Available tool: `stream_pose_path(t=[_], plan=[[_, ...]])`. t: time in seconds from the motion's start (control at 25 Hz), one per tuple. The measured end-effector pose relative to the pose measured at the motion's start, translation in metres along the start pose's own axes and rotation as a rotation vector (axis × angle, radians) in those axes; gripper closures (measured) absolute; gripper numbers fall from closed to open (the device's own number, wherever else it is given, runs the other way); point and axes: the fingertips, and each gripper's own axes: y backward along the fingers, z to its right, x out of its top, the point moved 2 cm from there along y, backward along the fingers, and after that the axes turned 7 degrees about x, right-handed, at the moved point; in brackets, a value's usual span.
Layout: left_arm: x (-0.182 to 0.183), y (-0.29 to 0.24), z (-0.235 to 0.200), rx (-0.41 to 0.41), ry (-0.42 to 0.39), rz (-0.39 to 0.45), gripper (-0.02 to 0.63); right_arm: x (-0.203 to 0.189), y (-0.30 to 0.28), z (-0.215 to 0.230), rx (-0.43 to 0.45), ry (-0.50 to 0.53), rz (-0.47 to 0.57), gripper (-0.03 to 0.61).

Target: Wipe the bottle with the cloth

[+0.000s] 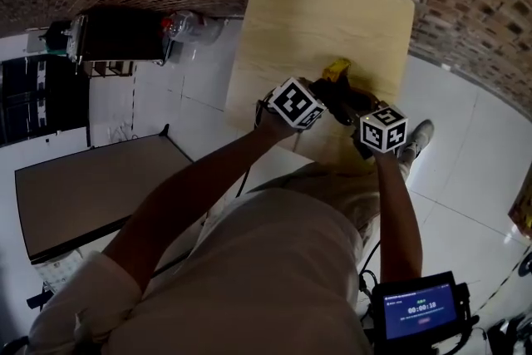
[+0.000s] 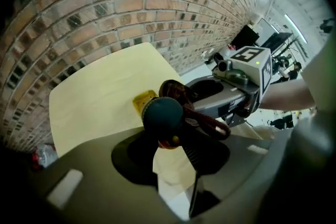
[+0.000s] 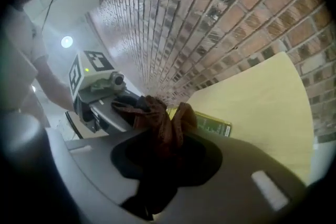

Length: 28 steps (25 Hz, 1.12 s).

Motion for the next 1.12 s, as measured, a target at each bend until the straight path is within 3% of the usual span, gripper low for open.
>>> stream_pose_path(t=[0.16,0.28,0.36,0.6,0.68,0.84,0.92,1.0,1.12], plan=[[-0.009,0.003,0.008,-0.033,-0.126,0.005,0.459,-0.019,-0.006,0.006,0.020,-0.052,-0.104,0.485],[-0.007,0.001,0.004,-0.036,-0.152,0.021,0.459,-0.015,-0.008,0.019,0.010,-0.081,-0.123,0.486],[-0.010,0.001,0.004,-0.037,-0.154,0.024,0.459,-0.024,-0.011,0.032,-0.054,-0.086,-0.180,0.491],[-0.011,0.001,0.004,0.001,-0.105,-0.002,0.459,-0.075,-0.016,0.063,-0.325,-0.024,-0.509,0.494],[-0.010,0.000,0.003,0.005,-0.021,0.002,0.458,-0.072,-0.011,0.062,-0.390,0.030,-0.504,0.492],[-0.005,-0.001,0.001,-0.008,0.292,0.033,0.453,-0.051,0.037,0.054,-0.506,0.031,-0.185,0.489],[-0.001,-0.001,-0.002,0.000,0.447,0.050,0.453,-0.060,0.053,0.036,-0.466,0.064,-0.117,0.489],[0.001,-0.002,-0.004,0.001,0.584,0.065,0.449,-0.078,0.055,0.015,-0.415,0.137,-0.122,0.488],[0.003,-0.005,-0.005,0.005,0.720,0.078,0.448,-0.076,0.043,-0.019,-0.355,0.263,-0.077,0.488]])
